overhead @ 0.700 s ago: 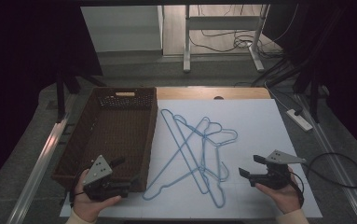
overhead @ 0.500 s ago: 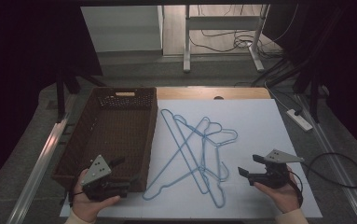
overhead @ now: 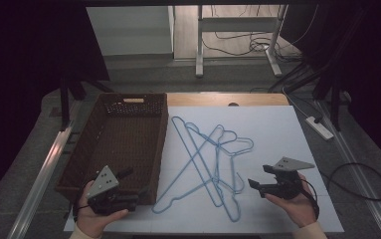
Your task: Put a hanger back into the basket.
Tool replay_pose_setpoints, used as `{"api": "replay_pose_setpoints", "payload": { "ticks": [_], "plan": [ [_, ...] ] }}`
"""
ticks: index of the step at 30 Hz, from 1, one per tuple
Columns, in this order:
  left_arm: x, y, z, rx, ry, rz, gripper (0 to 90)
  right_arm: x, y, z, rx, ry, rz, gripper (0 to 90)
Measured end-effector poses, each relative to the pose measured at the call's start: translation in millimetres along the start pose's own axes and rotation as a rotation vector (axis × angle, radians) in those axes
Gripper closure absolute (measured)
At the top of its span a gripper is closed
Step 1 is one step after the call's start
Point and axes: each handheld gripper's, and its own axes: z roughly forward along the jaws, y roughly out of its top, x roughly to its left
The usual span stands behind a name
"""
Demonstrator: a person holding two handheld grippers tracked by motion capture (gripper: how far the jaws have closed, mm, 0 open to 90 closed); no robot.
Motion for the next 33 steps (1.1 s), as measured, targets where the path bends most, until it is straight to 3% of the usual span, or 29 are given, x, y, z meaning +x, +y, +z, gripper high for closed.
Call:
{"api": "replay_pose_setpoints", "payload": {
  "ticks": [5, 10, 18, 28, 33],
  "plan": [
    [-0.9, 0.2, 0.8, 0.003, -0.003, 0.003, 21.3, 12.9, 19.1, 13.6, 0.06, 0.033, -0.057, 24.7],
    [-1.5, -0.5, 2.4, 0.011, -0.008, 0.001, 21.3, 25.1, 33.6, 39.9, 0.182, 0.06, -0.123, 28.3],
    [-1.6, -0.8, 2.7, 0.014, -0.008, 0.001, 21.3, 33.6, 44.3, 76.3, 0.334, 0.09, -0.147, 32.2],
    [-3.3, 0.3, 2.5, 0.016, -0.012, 0.007, 21.3, 43.7, 49.2, 98.5, 0.436, 0.111, -0.184, 49.3],
    [-4.9, 1.4, 2.0, 0.014, -0.013, 0.011, 21.3, 48.8, 49.1, 106.0, 0.484, 0.097, -0.21, 55.6]
  ]
}}
